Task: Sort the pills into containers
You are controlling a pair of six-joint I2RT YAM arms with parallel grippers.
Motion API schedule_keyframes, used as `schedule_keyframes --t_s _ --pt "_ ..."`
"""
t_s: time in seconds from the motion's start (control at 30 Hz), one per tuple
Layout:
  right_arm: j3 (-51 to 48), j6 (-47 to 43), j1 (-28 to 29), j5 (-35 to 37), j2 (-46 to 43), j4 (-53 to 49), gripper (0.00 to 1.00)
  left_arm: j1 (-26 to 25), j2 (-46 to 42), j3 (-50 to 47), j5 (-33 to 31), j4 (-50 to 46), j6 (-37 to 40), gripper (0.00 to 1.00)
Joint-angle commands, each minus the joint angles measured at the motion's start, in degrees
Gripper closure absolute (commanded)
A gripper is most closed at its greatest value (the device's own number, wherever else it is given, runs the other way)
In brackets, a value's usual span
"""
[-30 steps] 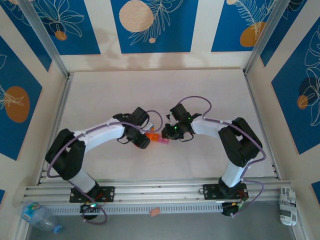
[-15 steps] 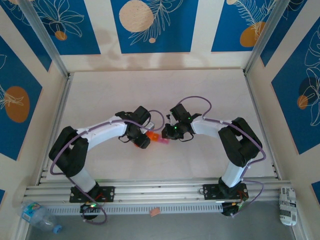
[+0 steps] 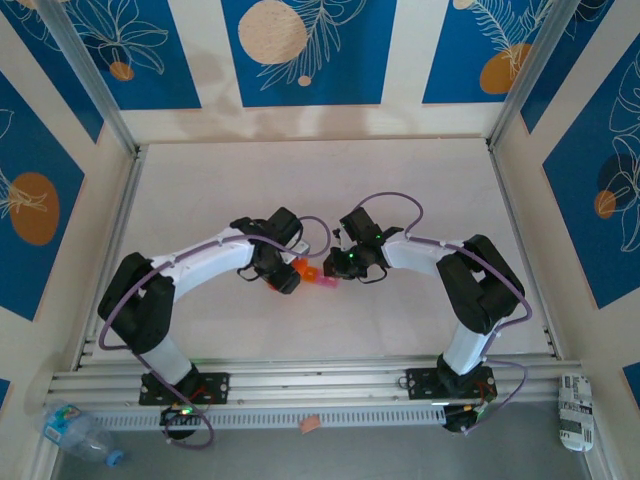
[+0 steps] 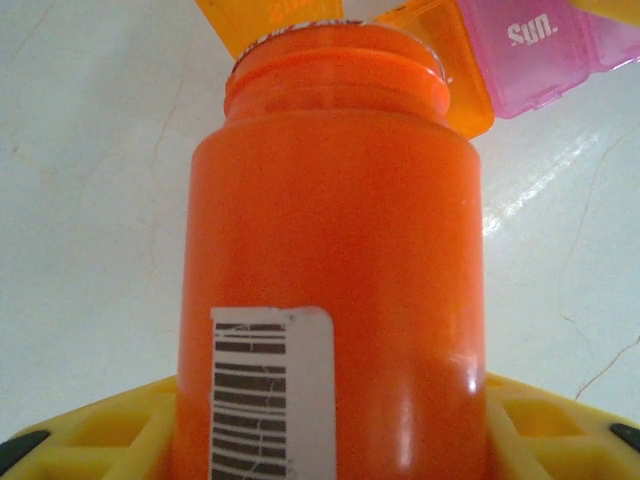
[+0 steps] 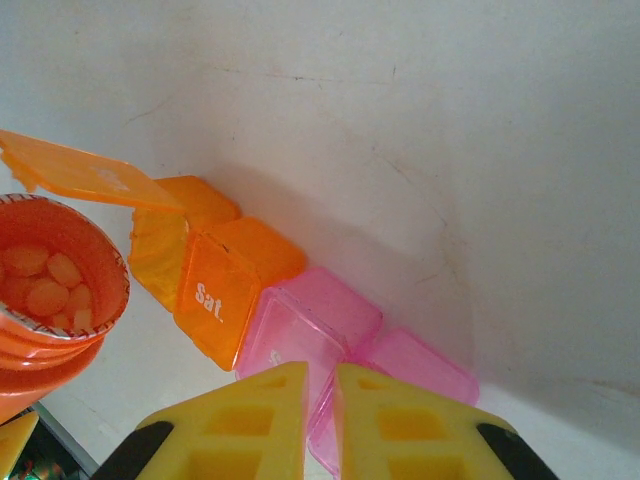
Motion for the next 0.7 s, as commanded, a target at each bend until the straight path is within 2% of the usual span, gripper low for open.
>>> schedule_keyframes --t_s 0.0,0.67 --pt "-1.4 0.0 0.9 0.5 1.9 -2.5 0.82 -0.5 1.3 1.4 -0.3 -2.1 1.5 1.0" --pt "-1.5 0.2 0.8 0.8 2.2 -2.7 0.83 -0.5 -2.7 -6.9 0.8 7.5 0.6 1.0"
